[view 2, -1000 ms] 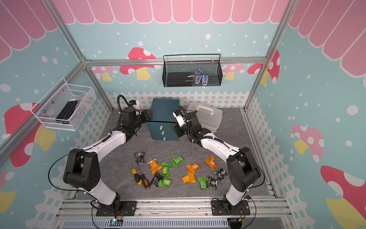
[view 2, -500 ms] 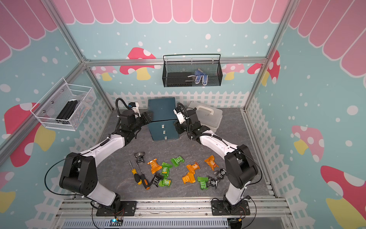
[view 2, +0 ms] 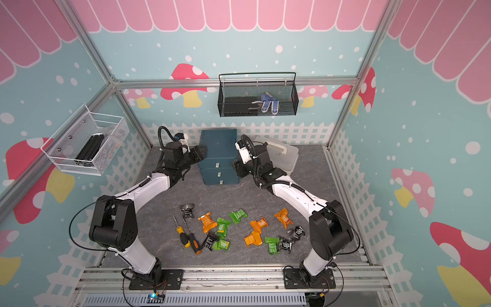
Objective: Place the cookies into the drawer by color
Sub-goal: Move the storage box to the center of the board, then open the drawer in the storage box.
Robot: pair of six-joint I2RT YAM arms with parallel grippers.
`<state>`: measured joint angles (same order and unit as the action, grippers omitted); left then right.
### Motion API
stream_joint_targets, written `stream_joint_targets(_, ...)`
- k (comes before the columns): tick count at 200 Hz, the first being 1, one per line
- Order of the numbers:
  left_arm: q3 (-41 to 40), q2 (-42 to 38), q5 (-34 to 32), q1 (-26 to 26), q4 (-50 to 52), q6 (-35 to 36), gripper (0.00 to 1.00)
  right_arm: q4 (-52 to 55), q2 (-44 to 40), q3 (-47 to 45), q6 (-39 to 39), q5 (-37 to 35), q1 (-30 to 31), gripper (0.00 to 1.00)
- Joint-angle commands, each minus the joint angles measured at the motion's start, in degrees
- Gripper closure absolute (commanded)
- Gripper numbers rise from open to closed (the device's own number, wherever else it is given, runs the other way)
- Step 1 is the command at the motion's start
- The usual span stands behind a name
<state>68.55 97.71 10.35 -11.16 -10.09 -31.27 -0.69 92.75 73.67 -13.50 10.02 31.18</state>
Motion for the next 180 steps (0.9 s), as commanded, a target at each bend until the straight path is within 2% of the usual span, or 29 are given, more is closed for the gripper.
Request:
stream_joint_targets(1, 0.7, 0.0, 1.4, -0.6, 1.2, -0.3, 0.34, 0.3, -0.9, 0.9, -2.9, 0.7, -2.8, 0.34)
stream_joint_targets(32, -0.7, -5.3, -4.6, -0.6, 2.7, -1.8, 0.12, 2.0, 3.1, 6.2, -4.7, 1.4, -5.1, 0.31)
stream_joint_targets(33, -0.9, -5.7, -4.8, -0.6, 2.5, -1.9, 0.06, 2.1, 3.3, 6.4, -4.7, 1.4, -5.1, 0.31)
stream_joint_targets(35, -1.3, -6.4, -5.3, -0.6, 2.4, -2.1, 0.02, 2.3, 3.5, 6.6, -4.6, 1.4, -5.1, 0.31)
stream_joint_targets(41, -2.5, -8.5, -6.3, -0.6, 1.8, -2.5, 0.01, 2.6, 4.3, 7.6, -4.6, 1.5, -5.1, 0.30)
stream_joint_targets(68, -10.3, -18.5, -7.4, -0.9, -1.3, -5.9, 0.01, 3.4, 7.8, 12.1, -5.5, 2.7, -5.1, 0.27)
stream_joint_targets(93, -22.1, -25.3, -2.8, -1.4, -13.9, -17.4, 0.01, 4.0, 11.6, 16.4, -7.3, 4.9, -5.1, 0.27)
stream_joint_targets(102, -26.0, -27.4, -3.9, -2.8, -18.3, -21.4, 0.08, 4.1, 12.9, 17.7, -7.7, 5.1, -5.1, 0.27)
stream_joint_targets(121, -33.4, -30.7, -7.9, -6.5, -25.1, -28.2, 0.12, 4.2, 15.3, 20.1, -8.2, 5.4, -5.1, 0.28)
stream_joint_targets(140, -38.7, -31.1, -13.8, -11.2, -31.0, -34.9, 0.18, 5.3, 18.6, 23.0, -8.4, 7.2, -5.1, 0.31)
stream_joint_targets(163, -39.9, -27.5, -16.6, -15.6, -36.0, -37.5, 0.21, 6.1, 21.1, 25.6, -8.1, 8.6, -5.0, 0.33)
stream_joint_targets(180, -39.0, -22.8, -16.6, -16.8, -38.7, -40.1, 0.26, 7.0, 22.5, 26.8, -7.6, 9.1, -5.0, 0.34)
